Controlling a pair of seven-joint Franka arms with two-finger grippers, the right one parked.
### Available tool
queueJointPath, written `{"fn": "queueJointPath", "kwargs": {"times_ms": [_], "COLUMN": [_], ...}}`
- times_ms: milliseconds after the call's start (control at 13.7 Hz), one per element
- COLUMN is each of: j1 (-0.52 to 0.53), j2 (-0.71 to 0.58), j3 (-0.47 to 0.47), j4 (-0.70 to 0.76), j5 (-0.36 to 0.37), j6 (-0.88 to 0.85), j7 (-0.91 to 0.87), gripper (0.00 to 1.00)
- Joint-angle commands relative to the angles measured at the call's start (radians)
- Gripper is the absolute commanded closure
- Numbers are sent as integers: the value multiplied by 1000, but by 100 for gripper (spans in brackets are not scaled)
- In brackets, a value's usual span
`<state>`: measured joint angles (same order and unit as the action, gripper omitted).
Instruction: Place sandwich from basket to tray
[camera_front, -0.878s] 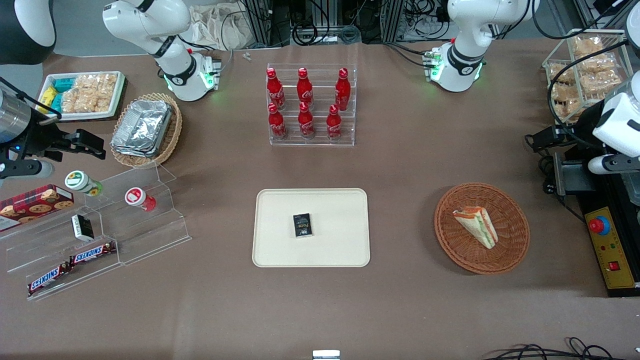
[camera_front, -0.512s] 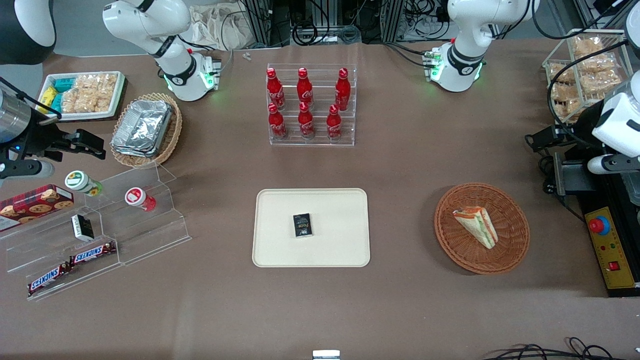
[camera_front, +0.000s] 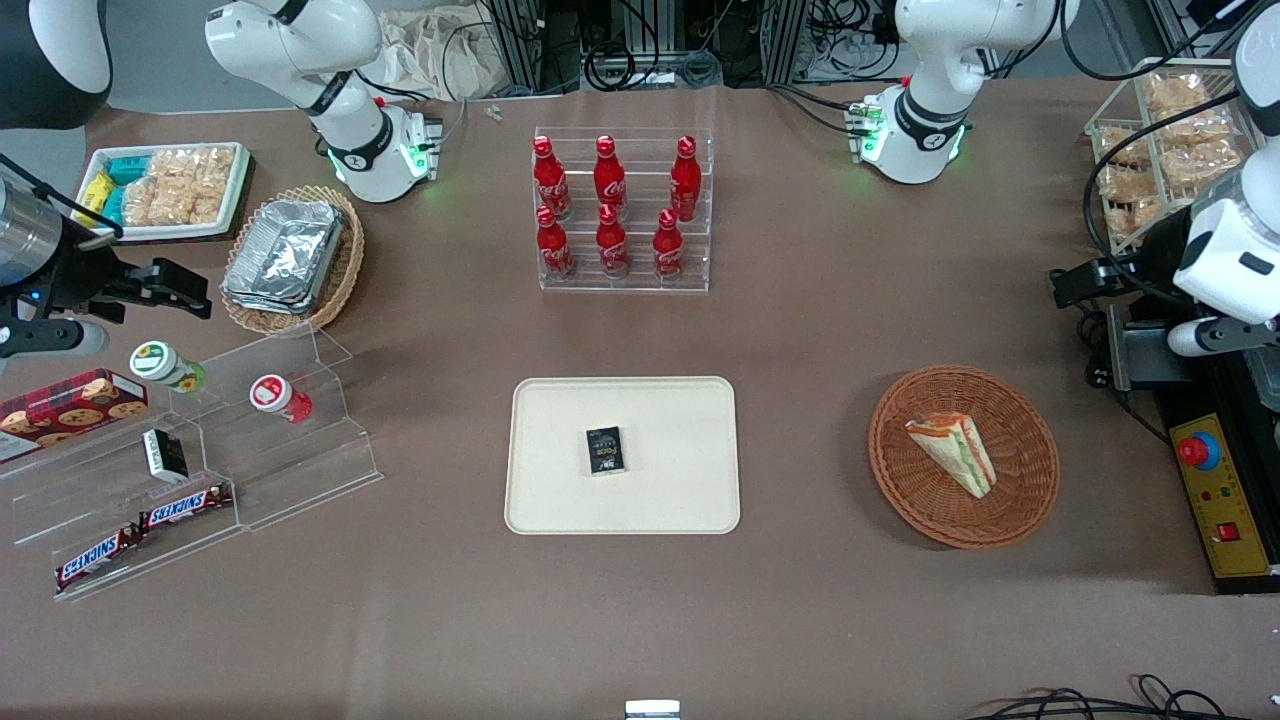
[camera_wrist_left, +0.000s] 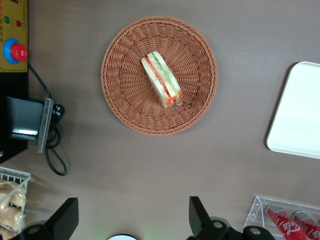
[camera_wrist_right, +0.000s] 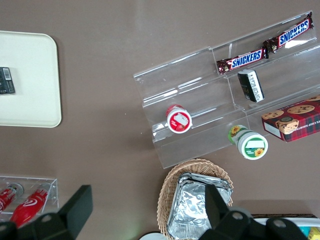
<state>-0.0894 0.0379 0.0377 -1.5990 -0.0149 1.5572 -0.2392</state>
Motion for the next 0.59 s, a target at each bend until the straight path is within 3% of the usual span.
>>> {"fn": "queueJointPath", "kwargs": {"times_ms": [0, 512], "j1": [-1, -1], "j2": [-4, -1], "j3": [-4, -10], "j4": [-35, -166], "j5": [6, 6], "j6": [33, 216], "j7": [-43, -273], "gripper": [1, 1]}}
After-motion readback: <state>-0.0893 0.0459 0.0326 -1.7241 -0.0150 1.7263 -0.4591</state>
